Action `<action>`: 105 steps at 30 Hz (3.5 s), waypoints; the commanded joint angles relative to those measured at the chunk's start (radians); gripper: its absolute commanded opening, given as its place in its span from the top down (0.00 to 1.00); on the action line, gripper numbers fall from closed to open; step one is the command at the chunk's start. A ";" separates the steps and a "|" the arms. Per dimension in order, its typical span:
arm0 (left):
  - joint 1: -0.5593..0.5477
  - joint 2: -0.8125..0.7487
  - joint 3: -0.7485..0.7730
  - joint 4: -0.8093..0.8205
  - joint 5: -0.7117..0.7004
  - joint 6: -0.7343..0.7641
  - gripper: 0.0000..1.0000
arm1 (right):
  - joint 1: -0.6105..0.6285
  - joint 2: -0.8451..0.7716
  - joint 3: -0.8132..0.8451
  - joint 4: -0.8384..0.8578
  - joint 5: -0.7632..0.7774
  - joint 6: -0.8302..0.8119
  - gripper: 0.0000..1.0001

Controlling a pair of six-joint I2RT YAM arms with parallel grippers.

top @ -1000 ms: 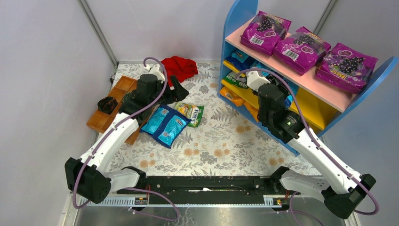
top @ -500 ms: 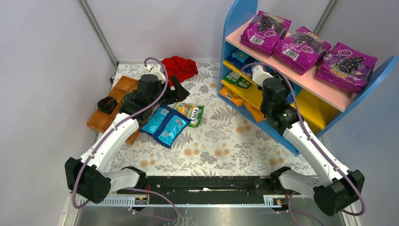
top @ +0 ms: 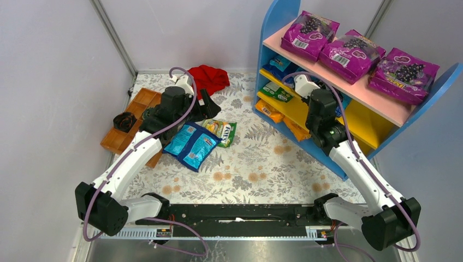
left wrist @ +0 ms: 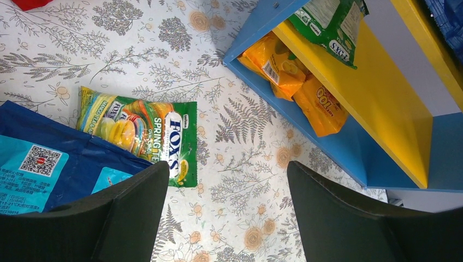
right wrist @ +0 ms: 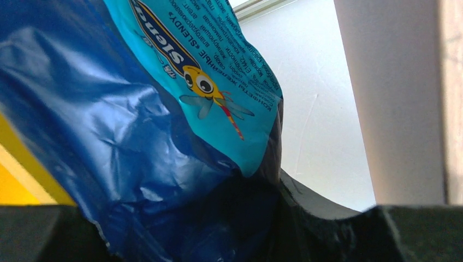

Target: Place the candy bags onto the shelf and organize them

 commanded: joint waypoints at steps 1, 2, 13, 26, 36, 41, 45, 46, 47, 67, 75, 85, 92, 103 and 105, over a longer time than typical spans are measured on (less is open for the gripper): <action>-0.004 -0.021 0.016 0.028 -0.016 0.013 0.16 | -0.056 -0.047 0.050 0.297 0.071 0.010 1.00; -0.003 -0.021 0.017 0.028 -0.017 0.013 0.16 | -0.057 -0.055 0.043 0.295 0.063 0.022 1.00; -0.004 -0.016 0.013 0.032 -0.006 0.010 0.16 | -0.056 -0.055 0.089 -0.104 -0.035 0.156 0.55; 0.000 -0.010 -0.001 0.051 0.019 -0.002 0.16 | -0.037 -0.102 0.239 -0.564 -0.309 0.372 0.13; 0.002 -0.008 -0.003 0.056 0.027 -0.005 0.16 | -0.028 -0.164 0.237 -0.572 -0.329 0.394 0.22; 0.004 -0.008 -0.005 0.056 0.030 -0.007 0.16 | -0.027 -0.162 0.253 -0.566 -0.362 0.387 0.45; 0.003 -0.008 -0.006 0.057 0.032 -0.006 0.16 | -0.027 -0.142 0.246 -0.553 -0.366 0.374 0.50; 0.003 -0.008 -0.007 0.058 0.034 -0.007 0.16 | -0.027 -0.132 0.244 -0.551 -0.361 0.367 0.50; 0.003 -0.009 -0.007 0.058 0.035 -0.008 0.16 | -0.027 -0.123 0.244 -0.550 -0.352 0.364 0.50; 0.002 -0.013 -0.003 0.054 0.031 -0.004 0.16 | -0.026 -0.099 0.171 -0.379 -0.258 0.410 0.46; 0.002 -0.011 -0.004 0.052 0.028 -0.002 0.15 | -0.025 -0.205 0.162 -0.476 -0.417 0.481 0.22; 0.005 -0.017 -0.004 0.054 0.022 0.006 0.13 | -0.025 -0.266 0.186 -0.541 -0.461 0.565 0.21; 0.013 -0.018 -0.006 0.055 0.018 0.009 0.10 | -0.025 -0.324 0.144 -0.432 -0.914 0.781 0.00; 0.005 -0.074 -0.180 0.012 -0.062 -0.047 0.09 | 0.301 -0.230 -0.158 0.051 -0.993 1.193 0.00; 0.006 -0.136 -0.245 -0.031 -0.161 -0.090 0.10 | 0.413 -0.166 -0.143 0.021 -0.884 1.152 0.00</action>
